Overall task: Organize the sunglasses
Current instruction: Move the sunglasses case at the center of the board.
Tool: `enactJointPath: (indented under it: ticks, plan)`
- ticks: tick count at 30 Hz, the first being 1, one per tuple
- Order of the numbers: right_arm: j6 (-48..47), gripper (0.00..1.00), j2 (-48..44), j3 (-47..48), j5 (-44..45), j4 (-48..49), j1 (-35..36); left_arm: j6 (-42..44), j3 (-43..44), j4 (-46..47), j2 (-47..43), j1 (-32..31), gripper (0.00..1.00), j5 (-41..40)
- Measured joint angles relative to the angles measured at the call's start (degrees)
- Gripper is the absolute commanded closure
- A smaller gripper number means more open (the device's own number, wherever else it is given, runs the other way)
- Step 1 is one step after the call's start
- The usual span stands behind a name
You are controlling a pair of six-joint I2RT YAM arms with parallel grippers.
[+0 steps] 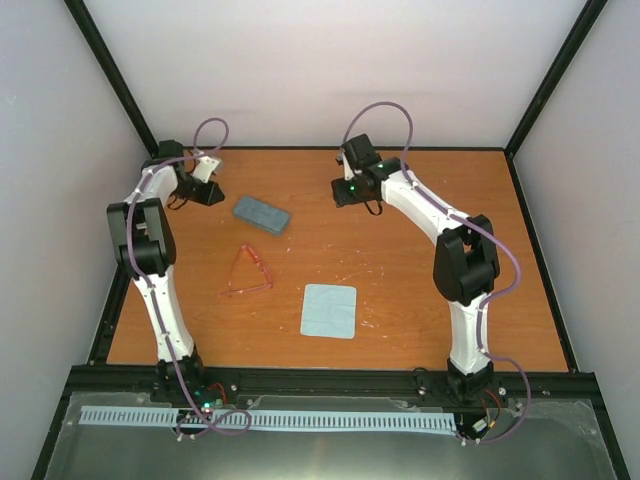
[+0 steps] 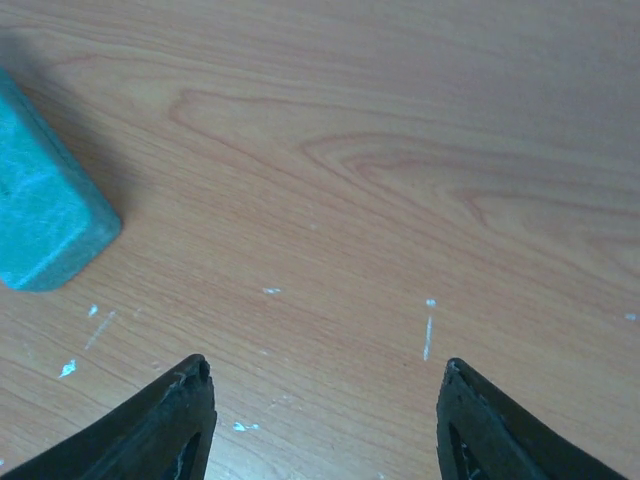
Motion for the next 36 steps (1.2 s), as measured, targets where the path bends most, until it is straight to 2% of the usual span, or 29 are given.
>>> enactJointPath:
  ticks: [7, 17, 24, 28, 31, 34, 36]
  plan:
    - [-5.4, 0.44, 0.9, 5.0, 1.9, -1.7, 3.5, 1.8, -5.5, -2.6, -0.3, -4.0, 0.86, 1.7]
    - [-12.7, 0.34, 6.1, 9.9, -0.3, -3.6, 6.2, 1.4, -8.5, -1.0, -1.5, -6.5, 0.83, 3.5]
    - [-18.9, 0.29, 12.5, 17.9, -1.1, -6.7, 8.5, 0.5, 1.3, -0.7, 4.8, -11.9, 0.82, 4.2]
    - [-19.4, 0.26, 14.6, 20.2, -2.2, -7.7, 8.8, 0.2, 7.0, -0.8, 8.4, -14.7, 0.81, 4.8]
    - [-18.4, 0.27, 16.1, 23.5, -3.6, -10.0, 8.7, -0.1, 7.7, -1.5, 8.7, -15.9, 0.71, 5.6]
    - [-15.6, 0.26, 18.4, 28.3, -5.9, -12.3, 8.7, -0.7, 7.7, -1.9, 8.7, -16.1, 0.45, 5.4]
    - [-13.2, 0.27, 19.2, 29.8, -8.1, -13.0, 8.7, -1.8, 7.4, -1.7, 8.3, -15.8, 0.42, 5.0]
